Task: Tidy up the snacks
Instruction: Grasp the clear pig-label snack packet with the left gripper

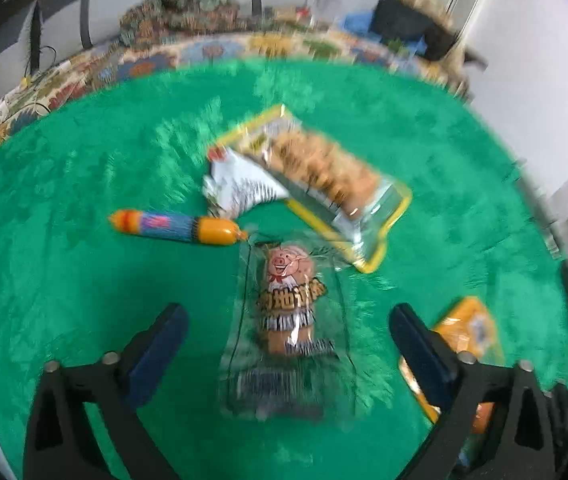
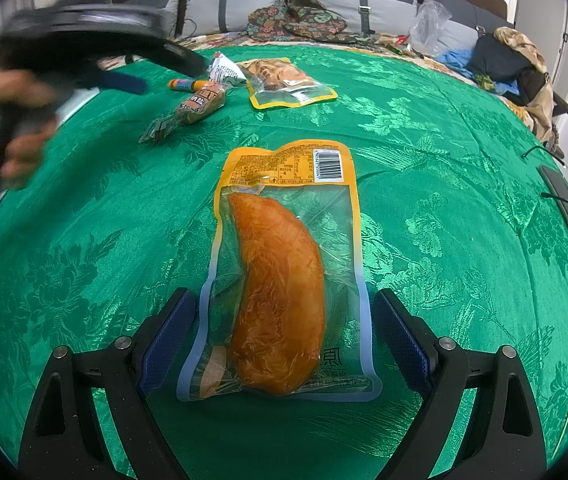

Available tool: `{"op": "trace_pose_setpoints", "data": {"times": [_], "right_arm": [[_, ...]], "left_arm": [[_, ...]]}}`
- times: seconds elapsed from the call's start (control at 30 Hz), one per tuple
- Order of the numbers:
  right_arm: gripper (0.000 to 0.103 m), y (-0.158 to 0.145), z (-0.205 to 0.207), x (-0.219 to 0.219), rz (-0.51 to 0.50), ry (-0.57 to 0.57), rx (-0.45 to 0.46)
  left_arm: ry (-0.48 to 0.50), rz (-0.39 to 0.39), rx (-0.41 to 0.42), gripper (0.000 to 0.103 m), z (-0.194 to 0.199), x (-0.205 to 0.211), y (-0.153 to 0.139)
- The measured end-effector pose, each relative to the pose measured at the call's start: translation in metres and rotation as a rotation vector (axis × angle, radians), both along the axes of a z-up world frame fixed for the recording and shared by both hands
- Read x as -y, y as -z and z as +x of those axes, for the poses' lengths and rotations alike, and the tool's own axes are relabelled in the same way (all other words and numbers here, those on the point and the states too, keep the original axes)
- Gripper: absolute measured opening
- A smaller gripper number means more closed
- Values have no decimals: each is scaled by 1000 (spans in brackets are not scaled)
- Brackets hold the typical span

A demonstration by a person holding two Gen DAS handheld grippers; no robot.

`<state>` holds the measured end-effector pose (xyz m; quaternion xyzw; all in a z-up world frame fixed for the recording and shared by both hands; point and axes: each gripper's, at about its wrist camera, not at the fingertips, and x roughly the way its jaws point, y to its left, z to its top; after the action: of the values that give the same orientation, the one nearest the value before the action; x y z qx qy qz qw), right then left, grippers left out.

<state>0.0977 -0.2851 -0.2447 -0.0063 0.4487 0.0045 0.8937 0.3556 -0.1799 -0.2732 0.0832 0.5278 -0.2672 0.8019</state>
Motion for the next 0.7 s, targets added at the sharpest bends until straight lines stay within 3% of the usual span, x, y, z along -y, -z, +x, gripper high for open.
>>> {"op": "trace_pose_setpoints", "data": {"times": [0.03, 0.1, 0.13, 0.27, 0.4, 0.5, 0.57, 0.7], "right_arm": [[93, 0, 0, 0, 0, 0, 0], [93, 0, 0, 0, 1, 0, 0], [93, 0, 0, 0, 0, 0, 0], [93, 1, 1, 0, 1, 0, 0], [93, 1, 1, 0, 2, 2, 0], [93, 1, 2, 0, 3, 2, -7], [93, 0, 6, 0, 5, 2, -47], [93, -5, 33, 2, 18, 19, -211]], "left_arm": [[4, 21, -18, 78, 2, 5, 8], [33, 46, 49, 53, -3, 9, 8], [39, 38, 69, 47, -7, 7, 6], [23, -4, 75, 46, -27, -20, 6], [-48, -101, 49, 39, -68, -79, 2], [-84, -127, 56, 35, -103, -118, -8], [-101, -126, 68, 33, -127, -141, -10], [-131, -144, 74, 32, -153, -166, -9]]}}
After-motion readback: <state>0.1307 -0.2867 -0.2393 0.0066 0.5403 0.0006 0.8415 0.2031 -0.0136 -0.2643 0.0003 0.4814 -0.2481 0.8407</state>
